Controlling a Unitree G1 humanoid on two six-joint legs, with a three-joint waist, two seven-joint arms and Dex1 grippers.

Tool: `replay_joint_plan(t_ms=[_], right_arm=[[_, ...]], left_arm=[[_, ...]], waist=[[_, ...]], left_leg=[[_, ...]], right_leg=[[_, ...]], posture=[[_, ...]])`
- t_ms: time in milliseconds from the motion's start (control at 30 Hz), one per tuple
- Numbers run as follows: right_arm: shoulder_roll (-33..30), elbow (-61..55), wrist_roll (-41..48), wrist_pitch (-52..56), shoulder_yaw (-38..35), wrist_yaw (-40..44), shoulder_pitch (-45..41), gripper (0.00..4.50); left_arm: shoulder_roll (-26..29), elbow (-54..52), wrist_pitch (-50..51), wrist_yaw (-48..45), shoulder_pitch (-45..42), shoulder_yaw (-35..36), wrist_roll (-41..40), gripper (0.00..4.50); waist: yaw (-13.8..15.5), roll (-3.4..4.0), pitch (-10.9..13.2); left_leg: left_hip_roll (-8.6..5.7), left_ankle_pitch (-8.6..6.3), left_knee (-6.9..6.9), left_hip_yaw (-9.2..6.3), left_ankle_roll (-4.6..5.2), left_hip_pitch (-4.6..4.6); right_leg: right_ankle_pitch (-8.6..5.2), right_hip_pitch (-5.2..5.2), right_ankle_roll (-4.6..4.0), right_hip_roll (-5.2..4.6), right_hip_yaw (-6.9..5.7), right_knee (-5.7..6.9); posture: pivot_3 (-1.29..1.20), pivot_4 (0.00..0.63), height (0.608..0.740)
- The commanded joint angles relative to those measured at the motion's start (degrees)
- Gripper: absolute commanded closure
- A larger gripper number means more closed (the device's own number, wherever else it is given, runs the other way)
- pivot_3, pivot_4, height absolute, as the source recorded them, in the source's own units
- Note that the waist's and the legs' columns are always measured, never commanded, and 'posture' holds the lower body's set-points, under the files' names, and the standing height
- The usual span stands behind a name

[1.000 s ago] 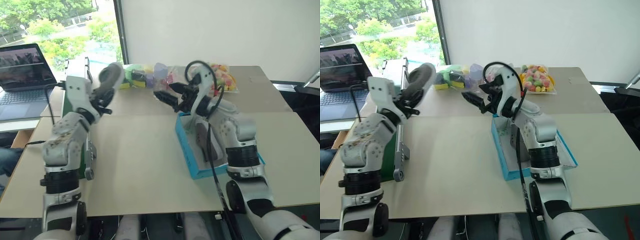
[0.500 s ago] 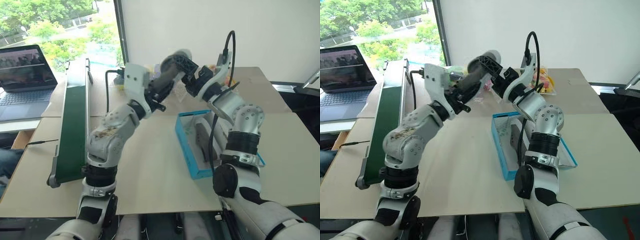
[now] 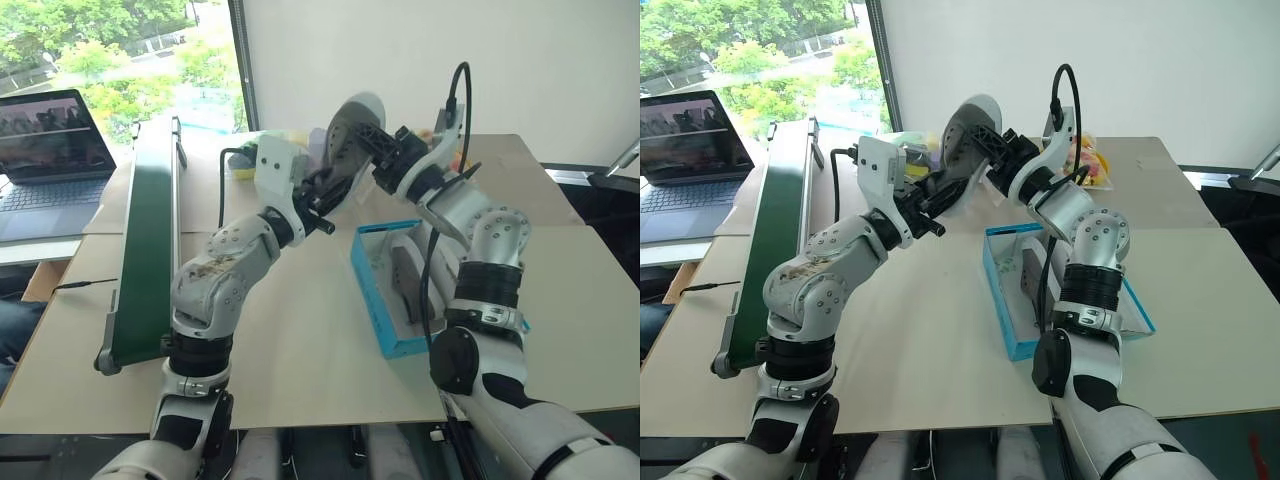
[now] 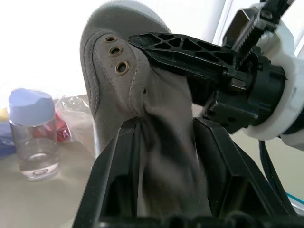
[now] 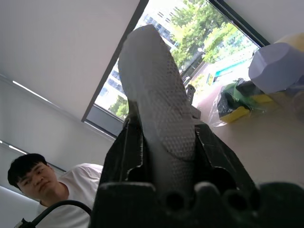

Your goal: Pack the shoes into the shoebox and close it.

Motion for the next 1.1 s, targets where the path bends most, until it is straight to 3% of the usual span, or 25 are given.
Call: replay_joint_plan(t_ms=[33, 133, 167, 233, 467, 633, 800, 1100], right_arm=[[-0.8, -2.0, 1.4, -1.3, -0.1, 0.3, -0.7, 4.11], [-1.0, -2.4, 1.6, -1.3, 0.0, 0.0, -0.7, 4.12], [-1.3, -2.8, 1.2, -1.3, 0.3, 0.0, -0.7, 4.13], [-3.1, -4.0, -0.1, -1.0, 1.4, 0.1, -1.2, 4.13], [-19.0, -4.2, -9.4, 5.8, 12.4, 2.7, -5.8, 4.14], [-30.6, -7.6, -14.3, 11.2, 23.1, 12.3, -3.9, 4.14], [-32.8, -13.0, -13.4, 14.4, 25.7, 18.8, 5.3, 4.14], [-29.8, -12.4, -13.0, 14.3, 21.7, 21.4, 17.0, 4.14]], left_arm=[[2.4, -2.2, 1.9, -1.5, 0.6, 3.6, -3.1, 2.46], [3.8, -2.2, 2.8, -2.0, 0.6, 5.1, -4.7, 1.81], [5.2, -2.4, 3.4, -3.2, 0.7, 5.4, -5.1, 1.26], [8.5, -2.8, 4.3, -5.2, 0.9, 6.2, -5.9, 0.64], [15.9, -3.4, 8.8, -10.8, 3.9, 8.7, -11.1, 0.64], [17.8, -5.0, 7.8, -12.7, 5.7, 5.2, -10.0, 0.64], [15.3, -4.7, 8.1, -10.1, 5.9, 5.5, -10.6, 0.64], [13.4, -4.8, 8.7, -7.5, 6.0, 6.9, -11.8, 0.64]], waist=[[-0.2, 0.01, 0.0], [-0.1, 0.02, 0.0], [-0.1, 0.02, 0.0], [-0.1, 0.04, 0.0], [0.2, 0.26, 0.2], [0.3, 0.25, 0.2], [0.3, 0.22, 0.1], [0.4, 0.20, 0.1]], left_leg=[[0.01, -0.01, 0.00, 0.00, -0.02, 0.00], [0.01, -0.02, 0.00, -0.05, -0.03, 0.00], [0.00, -0.02, 0.00, -0.05, -0.03, 0.00], [0.00, -0.02, 0.00, -0.05, -0.03, 0.00], [-0.08, -0.21, 0.00, -0.05, -0.36, -0.06], [-0.09, -0.24, -0.01, -0.06, -0.33, -0.13], [-0.09, -0.24, -0.02, -0.06, -0.31, -0.13], [-0.09, -0.24, 0.01, -0.07, -0.30, -0.07]], right_leg=[[0.00, 0.00, 0.00, 0.00, 0.00, 0.00], [0.00, -0.01, -0.01, 0.01, -0.02, 0.01], [-0.01, -0.01, -0.01, 0.01, -0.02, 0.00], [-0.01, 0.00, -0.01, 0.00, -0.02, 0.00], [-0.23, -0.04, -0.31, -0.09, -0.01, -0.07], [-0.26, -0.04, -0.28, -0.10, -0.04, -0.20], [-0.25, -0.01, -0.26, -0.08, -0.03, -0.22], [-0.20, 0.02, -0.17, -0.07, 0.00, -0.11]], posture=[[0.00, 0.150, 0.738], [0.00, 0.150, 0.738], [0.00, 0.150, 0.738], [0.00, 0.150, 0.738], [0.00, 0.150, 0.738], [0.00, 0.150, 0.738], [0.00, 0.150, 0.738], [0.00, 0.150, 0.738]])
